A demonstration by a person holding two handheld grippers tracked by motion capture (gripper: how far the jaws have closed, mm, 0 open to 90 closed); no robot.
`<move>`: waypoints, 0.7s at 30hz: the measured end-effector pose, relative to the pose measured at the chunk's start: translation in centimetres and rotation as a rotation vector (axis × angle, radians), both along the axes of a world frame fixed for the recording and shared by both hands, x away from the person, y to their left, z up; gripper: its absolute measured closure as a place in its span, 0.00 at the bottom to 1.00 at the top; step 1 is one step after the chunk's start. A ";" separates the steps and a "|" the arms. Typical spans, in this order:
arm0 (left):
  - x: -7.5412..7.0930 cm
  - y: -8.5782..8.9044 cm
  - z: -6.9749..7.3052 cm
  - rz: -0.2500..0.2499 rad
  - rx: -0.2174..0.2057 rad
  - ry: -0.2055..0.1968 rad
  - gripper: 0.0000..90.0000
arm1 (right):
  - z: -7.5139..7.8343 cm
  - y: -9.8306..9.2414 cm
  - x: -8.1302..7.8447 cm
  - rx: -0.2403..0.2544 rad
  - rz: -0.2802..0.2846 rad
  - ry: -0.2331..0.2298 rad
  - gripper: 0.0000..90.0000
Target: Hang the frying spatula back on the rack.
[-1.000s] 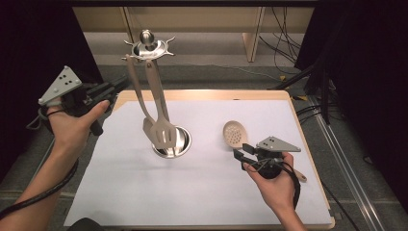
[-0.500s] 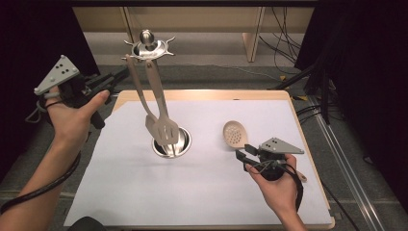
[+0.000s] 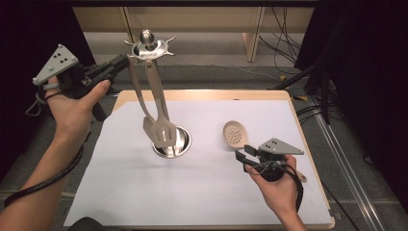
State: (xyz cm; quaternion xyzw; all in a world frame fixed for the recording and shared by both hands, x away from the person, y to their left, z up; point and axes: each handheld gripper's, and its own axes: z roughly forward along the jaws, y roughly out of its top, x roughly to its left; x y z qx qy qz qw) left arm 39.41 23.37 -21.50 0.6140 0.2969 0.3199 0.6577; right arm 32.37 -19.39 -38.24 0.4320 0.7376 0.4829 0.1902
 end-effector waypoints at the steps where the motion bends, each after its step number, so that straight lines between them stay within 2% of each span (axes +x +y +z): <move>1: 0.1 0.1 0.0 0.003 0.000 0.002 0.99 | 0.0 0.0 0.0 0.001 0.002 0.003 0.66; 6: 0.3 0.2 -0.1 0.012 0.005 0.007 0.99 | 0.0 0.1 -0.1 0.001 -0.005 0.031 0.66; 7: 0.3 0.2 -0.1 0.014 0.008 0.006 0.99 | -0.2 0.0 0.1 -0.011 0.004 0.008 0.66; 9: 0.3 0.2 0.0 0.017 0.010 0.007 0.99 | -0.2 0.1 0.1 0.000 0.006 0.008 0.66; 10: 0.4 0.2 0.0 0.018 0.008 0.009 0.99 | -0.2 0.0 0.2 -0.011 0.014 -0.003 0.66; 12: 0.5 0.3 0.0 0.023 0.008 0.010 0.99 | -0.2 0.1 0.0 -0.008 0.001 0.012 0.66; 14: 0.6 0.4 0.1 0.031 0.011 0.011 0.99 | -0.3 0.2 0.0 0.000 0.001 0.008 0.66; 16: 0.8 0.5 0.1 0.038 0.009 0.013 0.99 | -0.1 0.2 -0.1 -0.005 -0.005 0.037 0.66; 17: 0.9 0.6 0.1 0.040 0.006 0.014 0.99 | -0.3 0.3 0.0 0.008 0.004 0.025 0.66; 19: 1.2 0.7 0.1 0.046 0.005 0.018 0.99 | -0.4 0.1 0.2 -0.019 0.016 0.000 0.66; 20: 1.3 0.8 0.1 0.049 0.005 0.019 0.99 | -0.4 0.3 0.1 -0.007 0.009 0.015 0.66; 21: 1.4 0.8 0.2 0.053 0.007 0.021 0.99 | -0.3 0.3 0.0 -0.014 0.004 0.030 0.66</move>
